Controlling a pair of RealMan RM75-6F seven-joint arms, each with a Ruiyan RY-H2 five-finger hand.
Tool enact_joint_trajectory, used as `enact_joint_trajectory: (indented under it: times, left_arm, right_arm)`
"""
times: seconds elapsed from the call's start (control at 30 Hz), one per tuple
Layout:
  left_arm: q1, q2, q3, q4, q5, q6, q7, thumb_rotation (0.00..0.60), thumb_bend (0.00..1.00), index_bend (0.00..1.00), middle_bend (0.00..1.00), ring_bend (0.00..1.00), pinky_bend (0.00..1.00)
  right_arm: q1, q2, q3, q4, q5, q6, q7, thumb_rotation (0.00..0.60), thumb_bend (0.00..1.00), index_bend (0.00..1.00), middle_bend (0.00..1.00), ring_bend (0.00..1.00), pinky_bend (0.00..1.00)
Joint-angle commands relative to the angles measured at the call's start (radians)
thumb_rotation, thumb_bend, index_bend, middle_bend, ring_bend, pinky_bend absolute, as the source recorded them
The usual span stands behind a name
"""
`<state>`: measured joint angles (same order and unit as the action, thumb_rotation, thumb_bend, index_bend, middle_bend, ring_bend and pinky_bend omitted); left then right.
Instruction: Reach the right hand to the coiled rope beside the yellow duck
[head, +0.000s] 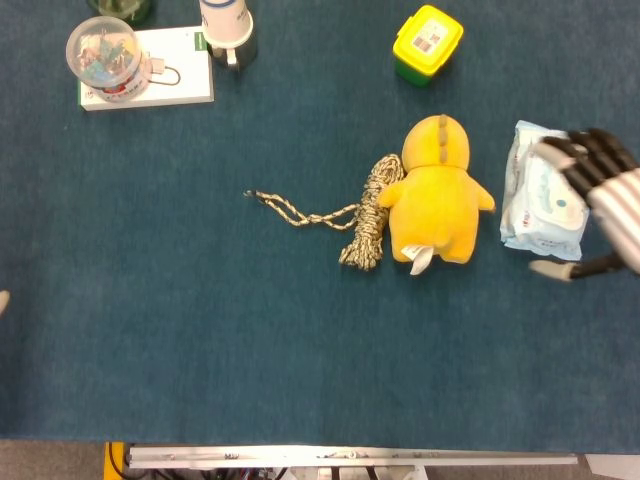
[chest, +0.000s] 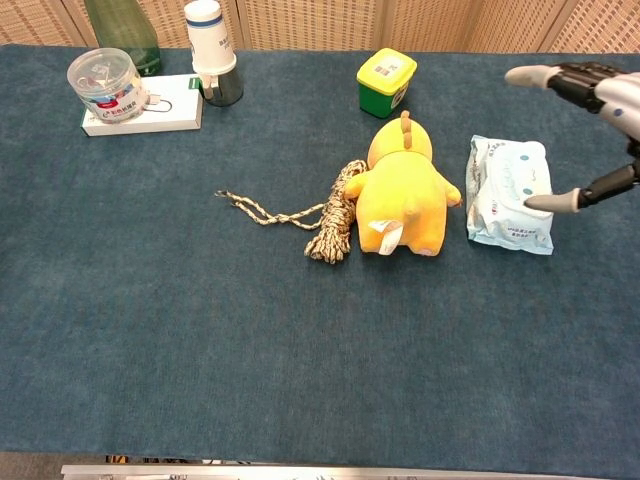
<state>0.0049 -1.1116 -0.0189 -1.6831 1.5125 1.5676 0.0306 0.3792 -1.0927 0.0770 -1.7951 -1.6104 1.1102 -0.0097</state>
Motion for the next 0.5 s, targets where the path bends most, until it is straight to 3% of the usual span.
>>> enact_joint_trajectory:
  times: [0.03,0.2,0.4,0.5]
  left_arm:
    - [0.002,0.000,0.001,0.001,0.001,0.003,-0.002,0.600,0.14,0.15,0.15,0.16,0.05]
    - [0.006,0.001,0.002,0.004,0.002,0.007,-0.007,0.600,0.14,0.15,0.15,0.16,0.05]
    - [0.011,0.001,0.002,0.009,0.000,0.010,-0.011,0.600,0.14,0.15,0.15,0.16,0.05]
    - [0.012,0.000,0.003,0.010,0.000,0.010,-0.012,0.600,0.14,0.15,0.15,0.16,0.05]
  right_arm:
    - [0.055,-0.048,0.019,0.015,0.008,-0.054,-0.016,0.330,0.00,0.08,0.09,0.00,0.00]
    - [0.115,-0.110,0.030,0.035,0.018,-0.109,-0.032,0.133,0.00,0.08,0.10,0.00,0.00]
    - [0.188,-0.181,0.038,0.076,0.028,-0.178,-0.091,0.010,0.00,0.08,0.10,0.00,0.00]
    - [0.222,-0.211,0.037,0.097,0.033,-0.213,-0.124,0.000,0.00,0.08,0.11,0.00,0.00]
